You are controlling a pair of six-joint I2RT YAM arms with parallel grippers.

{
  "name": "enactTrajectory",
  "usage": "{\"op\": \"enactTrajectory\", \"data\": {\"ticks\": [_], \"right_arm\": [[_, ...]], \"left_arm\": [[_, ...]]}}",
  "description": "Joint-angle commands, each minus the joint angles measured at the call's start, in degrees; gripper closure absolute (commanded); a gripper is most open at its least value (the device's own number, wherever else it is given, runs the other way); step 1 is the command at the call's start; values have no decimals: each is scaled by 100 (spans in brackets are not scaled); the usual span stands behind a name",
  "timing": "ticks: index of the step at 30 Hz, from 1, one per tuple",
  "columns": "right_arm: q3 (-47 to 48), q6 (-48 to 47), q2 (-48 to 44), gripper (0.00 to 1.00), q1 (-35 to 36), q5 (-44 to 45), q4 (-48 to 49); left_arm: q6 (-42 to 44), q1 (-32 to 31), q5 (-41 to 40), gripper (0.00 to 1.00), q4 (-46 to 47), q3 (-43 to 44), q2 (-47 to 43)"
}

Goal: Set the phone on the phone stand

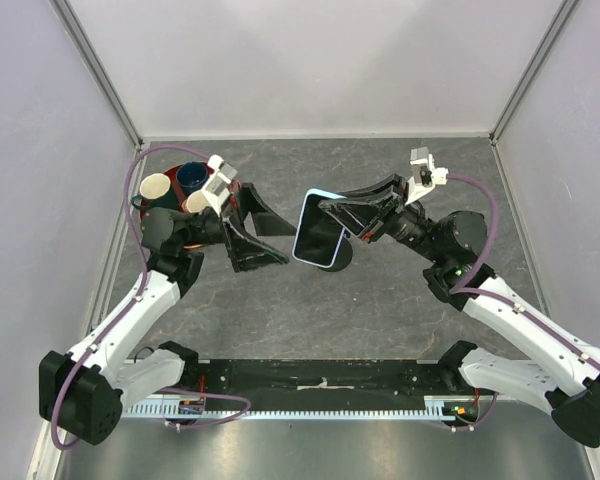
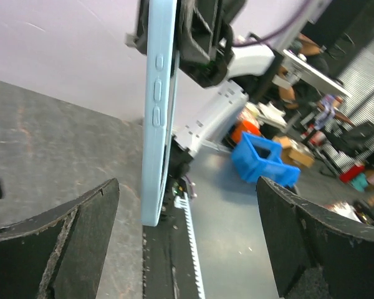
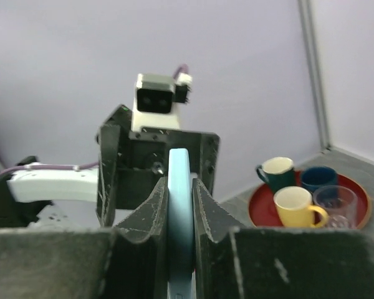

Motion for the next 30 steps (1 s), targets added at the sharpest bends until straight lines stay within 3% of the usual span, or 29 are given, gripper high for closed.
{"op": "enactTrajectory", "data": {"ticks": [1,4,9,15,19,23,26,28,30], "right_arm": [[118,735,2,100,-8,-790,1492],[153,955,125,100,-8,-904,1843],[13,1483,327,100,0,-957,2608],[-31,1563,643,100,114,-992,2925],[162,1108,714,100,272,-966,2085],[399,535,618,100,440,-948,1125],[452,394,539,100,449,-974,676],[443,411,547,100,457,-1010,666],[478,368,608,100,554,-1019,649]], "left_arm": [[315,-496,443,5,-155,167,-82],[553,-621,434,9,-525,238,-12],[545,-656,434,24,-534,246,76],[598,-691,452,29,-578,238,85],[738,-709,425,35,-744,290,103],[1195,-700,337,21,-1412,440,33],[1406,-700,320,20,-1615,475,-90],[1512,-700,294,23,-1720,475,-126],[1530,-700,276,34,-1764,501,-82]]}}
